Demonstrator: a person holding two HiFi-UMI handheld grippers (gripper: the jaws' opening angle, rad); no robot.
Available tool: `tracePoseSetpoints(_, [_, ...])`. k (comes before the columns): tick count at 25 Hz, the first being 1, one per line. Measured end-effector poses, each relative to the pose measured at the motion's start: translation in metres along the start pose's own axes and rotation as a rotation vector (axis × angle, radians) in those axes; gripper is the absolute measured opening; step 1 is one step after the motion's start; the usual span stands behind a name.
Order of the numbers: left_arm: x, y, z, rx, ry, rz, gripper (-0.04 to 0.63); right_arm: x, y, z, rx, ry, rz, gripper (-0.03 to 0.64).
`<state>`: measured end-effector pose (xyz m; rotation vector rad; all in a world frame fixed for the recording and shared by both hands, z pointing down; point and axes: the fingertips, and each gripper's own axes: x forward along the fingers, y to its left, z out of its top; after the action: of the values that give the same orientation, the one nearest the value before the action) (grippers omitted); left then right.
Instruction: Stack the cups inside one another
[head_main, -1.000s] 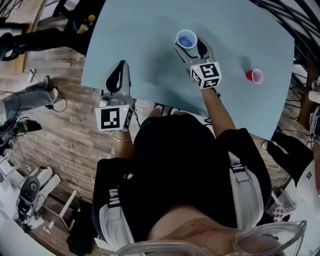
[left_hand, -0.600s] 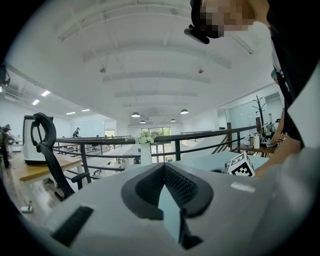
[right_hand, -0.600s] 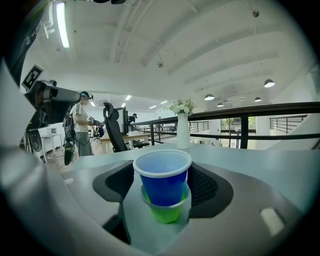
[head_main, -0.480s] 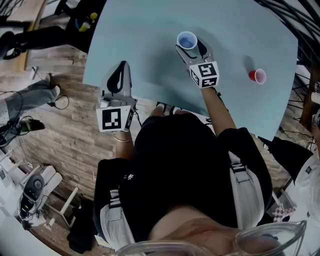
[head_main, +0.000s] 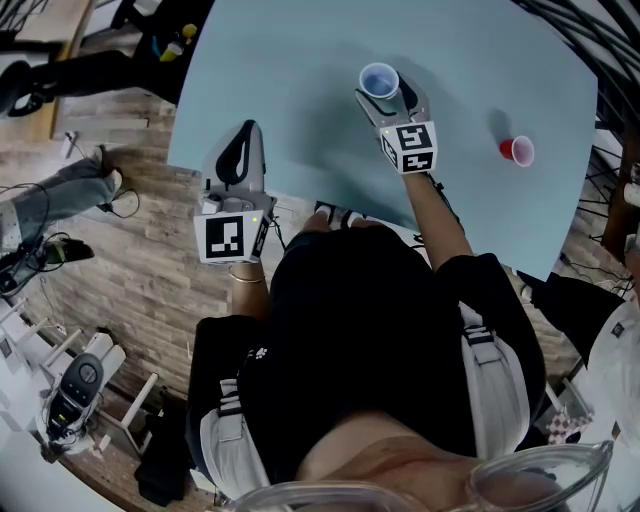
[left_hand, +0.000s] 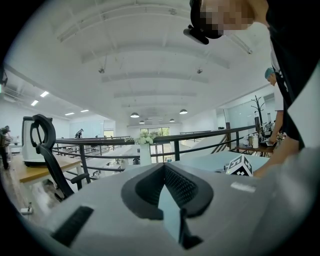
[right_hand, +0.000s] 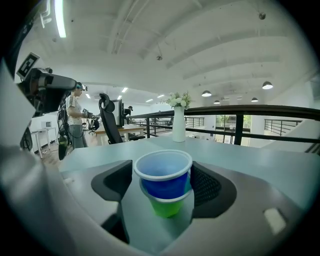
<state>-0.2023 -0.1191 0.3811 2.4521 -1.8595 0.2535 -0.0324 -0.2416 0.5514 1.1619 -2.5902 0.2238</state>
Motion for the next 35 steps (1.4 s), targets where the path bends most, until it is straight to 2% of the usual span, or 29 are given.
tracePoseSetpoints(2, [0.000, -0.001, 0.000, 0.001, -0.001, -0.004, -0.006, 0.000, -0.002, -0.001, 0.006, 0.003, -0.011, 0.376])
tracePoseSetpoints(6, [0.000, 0.000, -0.001, 0.005, 0.001, -0.008, -0.006, -0.001, -0.005, -0.002, 0.003, 0.009, -0.034, 0.385])
tracePoseSetpoints(18, [0.001, -0.004, 0.002, -0.001, -0.002, -0.027, -0.006, -0.016, -0.011, 0.019, 0.037, -0.064, -0.062, 0.383])
tracePoseSetpoints(22, [0.006, -0.008, 0.007, -0.010, -0.020, -0.055, -0.006, -0.038, -0.012, 0.049, 0.045, -0.165, -0.070, 0.299])
tracePoseSetpoints(24, [0.012, -0.012, 0.009, -0.017, -0.029, -0.080, -0.006, -0.052, -0.016, 0.065, 0.051, -0.220, -0.085, 0.224])
tracePoseSetpoints(26, [0.020, -0.018, 0.012, -0.015, -0.040, -0.112, -0.006, -0.070, -0.022, 0.078, 0.054, -0.271, -0.112, 0.120])
tracePoseSetpoints(29, [0.034, -0.034, 0.016, -0.016, -0.055, -0.172, -0.006, -0.102, -0.037, 0.093, 0.055, -0.332, -0.173, 0.016])
tracePoseSetpoints(35, [0.072, -0.076, 0.020, -0.018, -0.066, -0.332, -0.006, -0.171, -0.080, 0.091, 0.087, -0.365, -0.365, 0.011])
